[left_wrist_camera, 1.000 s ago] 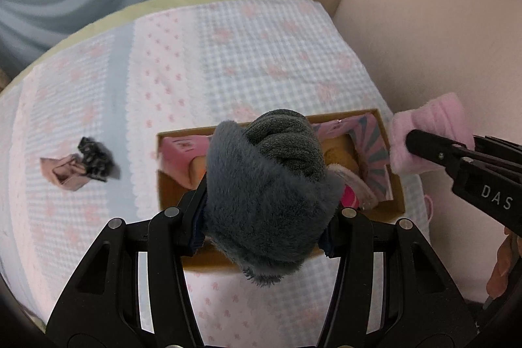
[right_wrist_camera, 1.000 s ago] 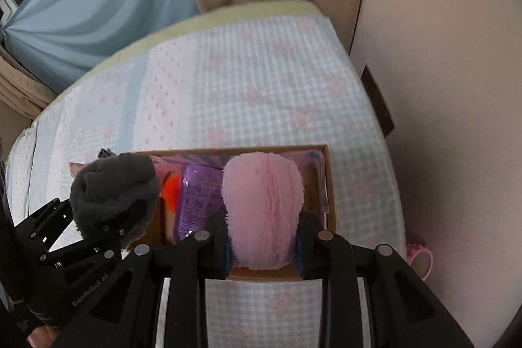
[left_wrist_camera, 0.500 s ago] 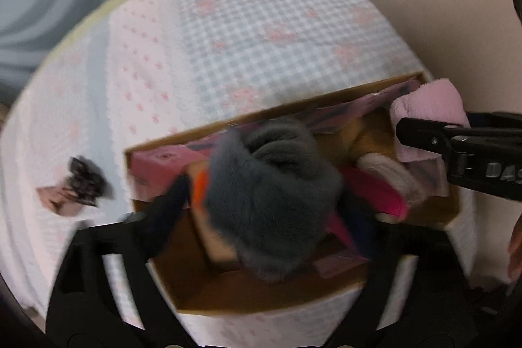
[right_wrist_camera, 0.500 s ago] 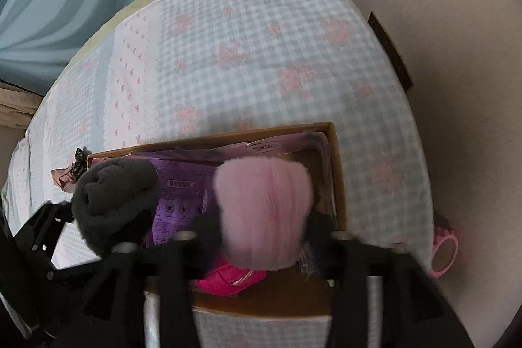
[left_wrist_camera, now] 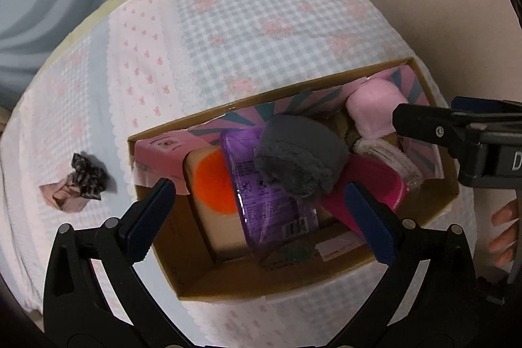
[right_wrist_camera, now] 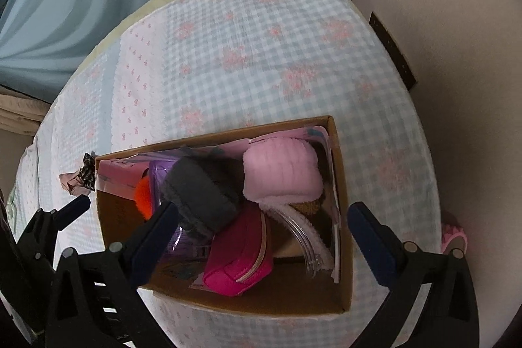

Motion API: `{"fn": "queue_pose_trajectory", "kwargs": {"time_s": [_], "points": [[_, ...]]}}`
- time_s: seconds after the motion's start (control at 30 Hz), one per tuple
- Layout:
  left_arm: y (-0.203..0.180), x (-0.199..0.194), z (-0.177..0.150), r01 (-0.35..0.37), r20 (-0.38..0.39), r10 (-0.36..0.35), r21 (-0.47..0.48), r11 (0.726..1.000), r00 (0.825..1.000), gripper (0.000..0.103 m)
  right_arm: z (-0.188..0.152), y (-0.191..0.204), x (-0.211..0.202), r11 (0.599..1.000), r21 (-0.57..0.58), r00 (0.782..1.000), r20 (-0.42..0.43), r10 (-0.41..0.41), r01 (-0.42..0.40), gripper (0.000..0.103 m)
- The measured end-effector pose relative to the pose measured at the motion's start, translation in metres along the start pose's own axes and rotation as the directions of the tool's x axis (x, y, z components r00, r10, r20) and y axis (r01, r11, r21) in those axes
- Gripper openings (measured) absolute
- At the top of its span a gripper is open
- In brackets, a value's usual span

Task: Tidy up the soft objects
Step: 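Release the sock into the box with the left tool while the right tool releases the hair tie, then withdraw both tools from the box toward the remaining pink and black items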

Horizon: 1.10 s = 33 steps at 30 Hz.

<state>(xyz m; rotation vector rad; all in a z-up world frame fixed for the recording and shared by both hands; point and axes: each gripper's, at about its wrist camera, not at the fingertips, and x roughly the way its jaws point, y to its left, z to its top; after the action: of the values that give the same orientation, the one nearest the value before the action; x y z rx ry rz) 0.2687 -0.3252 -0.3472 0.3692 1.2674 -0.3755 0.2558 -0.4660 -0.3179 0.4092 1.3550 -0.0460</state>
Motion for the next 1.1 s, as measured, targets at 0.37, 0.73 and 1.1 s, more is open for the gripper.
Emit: {"fn": "queue_pose_trajectory", "kwargs": {"time_s": [0.37, 0.73, 1.1], "points": [[0.036, -0.113, -0.025, 0.042, 0.147, -0.029, -0.084, 0.996, 0.989, 0.103, -0.033, 0.046, -0.1, 0.998, -0.053, 0.983, 0.185, -0.018, 0.029, 0.103], [0.078, -0.251, -0.084, 0.076, 0.351, -0.019, -0.15, 0.986, 0.936, 0.103, -0.102, 0.103, -0.235, 0.99, -0.097, 0.918, 0.391, -0.06, 0.106, 0.103], [0.135, -0.327, -0.153, 0.052, 0.477, 0.072, -0.241, 0.969, 0.876, 0.103, -0.169, 0.144, -0.302, 0.977, -0.119, 0.831, 0.55, -0.083, 0.175, 0.103]]}}
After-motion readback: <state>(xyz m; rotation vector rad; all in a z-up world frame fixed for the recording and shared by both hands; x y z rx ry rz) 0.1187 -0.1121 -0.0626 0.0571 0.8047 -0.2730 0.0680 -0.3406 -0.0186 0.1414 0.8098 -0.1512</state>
